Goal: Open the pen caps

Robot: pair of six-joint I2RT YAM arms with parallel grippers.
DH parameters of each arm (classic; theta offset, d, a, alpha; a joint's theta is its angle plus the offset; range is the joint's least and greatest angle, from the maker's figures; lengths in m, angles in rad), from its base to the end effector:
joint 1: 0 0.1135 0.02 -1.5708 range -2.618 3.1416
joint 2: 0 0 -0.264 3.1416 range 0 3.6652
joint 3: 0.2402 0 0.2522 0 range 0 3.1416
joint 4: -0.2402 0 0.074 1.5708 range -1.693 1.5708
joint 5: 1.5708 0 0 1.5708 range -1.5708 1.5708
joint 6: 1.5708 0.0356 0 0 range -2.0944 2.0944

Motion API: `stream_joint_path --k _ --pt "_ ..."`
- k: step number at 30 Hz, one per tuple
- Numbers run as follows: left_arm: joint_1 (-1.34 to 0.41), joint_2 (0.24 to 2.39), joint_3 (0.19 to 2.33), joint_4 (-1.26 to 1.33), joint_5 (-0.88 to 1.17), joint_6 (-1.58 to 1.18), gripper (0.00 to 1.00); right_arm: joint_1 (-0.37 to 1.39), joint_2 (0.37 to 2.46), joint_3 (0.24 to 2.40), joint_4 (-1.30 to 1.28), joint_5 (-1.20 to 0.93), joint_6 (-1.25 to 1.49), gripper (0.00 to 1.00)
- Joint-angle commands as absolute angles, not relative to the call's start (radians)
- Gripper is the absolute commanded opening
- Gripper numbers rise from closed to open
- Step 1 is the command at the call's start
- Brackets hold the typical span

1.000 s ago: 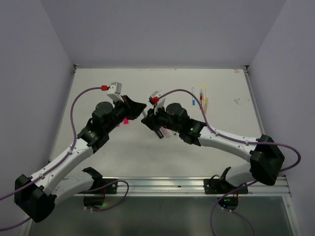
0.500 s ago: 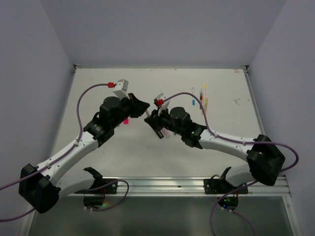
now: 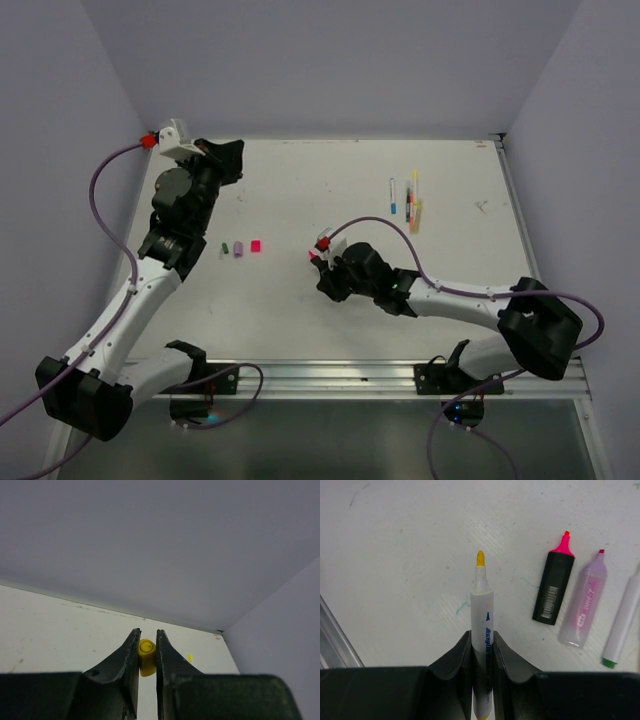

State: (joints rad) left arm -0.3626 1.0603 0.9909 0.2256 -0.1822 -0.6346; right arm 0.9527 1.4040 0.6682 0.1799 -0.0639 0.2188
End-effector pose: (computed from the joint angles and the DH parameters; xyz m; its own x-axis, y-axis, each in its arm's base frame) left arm 0.2334 -0.0817 0.4037 0.0095 -0.6272 -0.7788 0.2324 0.7589 -0.6083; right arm 0.1668 0.2385 0.1961 -0.4819 -0.3039 -0.8219 -0.7582 0.6147 0.2173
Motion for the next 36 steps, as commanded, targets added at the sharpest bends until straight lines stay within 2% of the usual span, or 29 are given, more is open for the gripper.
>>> stream_joint_path --k 1,8,14,20,28,36 --pt "-0.334 1.055 1.034 0.076 -0.261 -0.488 0.0 0.93 1.347 0.756 0.08 0.081 0.177 0.0" --pt "-0.215 1.182 1.052 -0.323 -0.261 -0.362 0.0 0.747 1.371 0.86 -0.138 0.117 0.155 0.0" --pt "-0.094 1.314 1.034 -0.437 -0.213 -0.331 0.0 0.629 1.483 0.972 -0.228 0.115 0.107 0.0" --pt "-0.018 1.446 1.017 -0.465 -0.187 -0.296 0.03 0.583 1.641 1.052 -0.264 0.066 0.017 0.0" --pt "-0.008 1.552 0.991 -0.445 -0.18 -0.23 0.07 0.542 1.758 1.115 -0.281 -0.055 -0.109 0.0" --pt "-0.008 1.629 0.983 -0.428 -0.129 -0.206 0.1 0.509 1.812 1.127 -0.293 -0.104 -0.135 0.09"
